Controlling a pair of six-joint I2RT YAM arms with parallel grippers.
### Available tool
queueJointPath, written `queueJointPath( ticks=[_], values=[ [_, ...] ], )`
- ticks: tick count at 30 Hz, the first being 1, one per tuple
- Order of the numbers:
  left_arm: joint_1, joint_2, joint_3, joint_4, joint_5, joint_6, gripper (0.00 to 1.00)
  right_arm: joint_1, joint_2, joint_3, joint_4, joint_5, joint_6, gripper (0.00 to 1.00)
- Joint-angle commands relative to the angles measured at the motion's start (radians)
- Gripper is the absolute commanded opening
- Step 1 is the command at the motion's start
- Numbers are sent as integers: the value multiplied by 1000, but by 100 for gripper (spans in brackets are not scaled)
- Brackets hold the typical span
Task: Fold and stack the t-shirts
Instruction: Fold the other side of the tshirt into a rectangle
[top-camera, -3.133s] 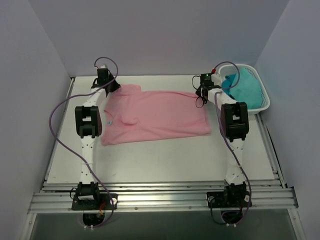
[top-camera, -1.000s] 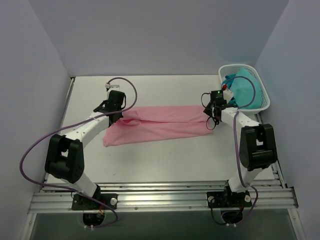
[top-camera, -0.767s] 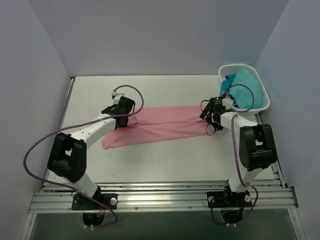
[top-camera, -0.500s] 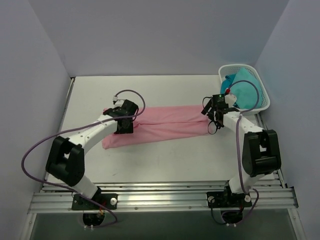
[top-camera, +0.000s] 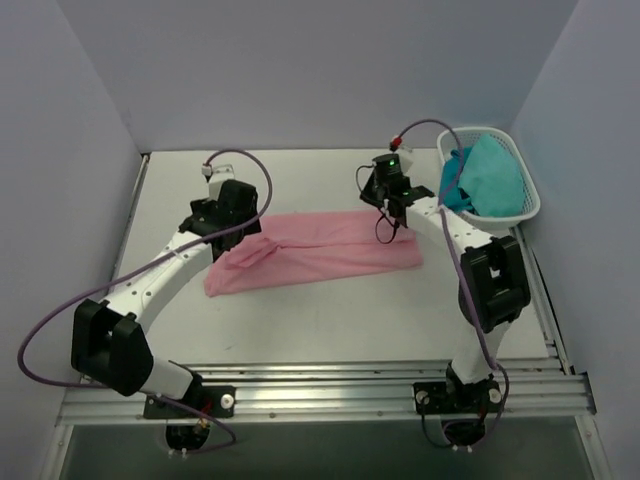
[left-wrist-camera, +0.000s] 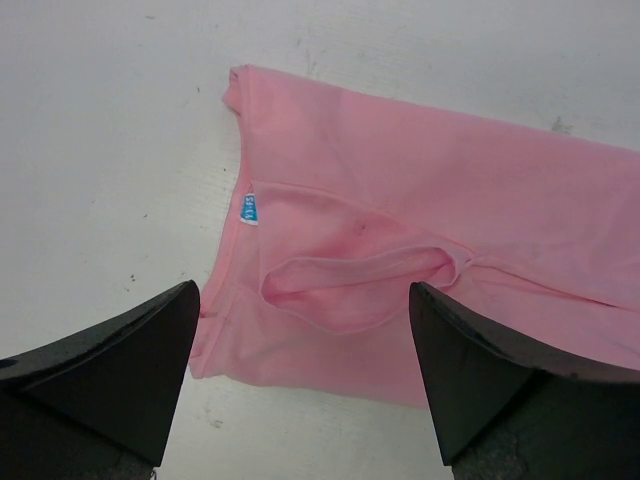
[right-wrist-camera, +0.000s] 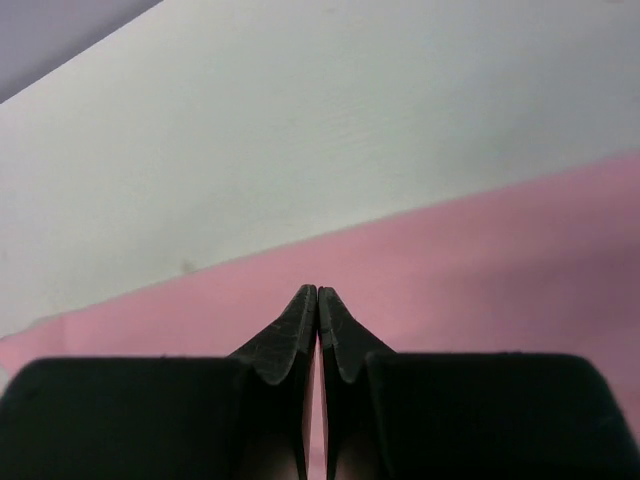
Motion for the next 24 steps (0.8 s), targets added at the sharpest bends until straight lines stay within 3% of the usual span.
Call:
queueJointPath(
  ticks=[1, 11, 24],
  values=[
    [17, -1, -58, 116, 13, 14, 94, 121, 159, 186, 5, -80, -35, 0],
    [66, -130, -274, 323, 131, -1, 95, 290, 512, 460, 81, -213, -24, 0],
    [63, -113, -336, 369, 130, -23, 96, 383, 658, 681, 62, -270, -21, 0]
  ],
)
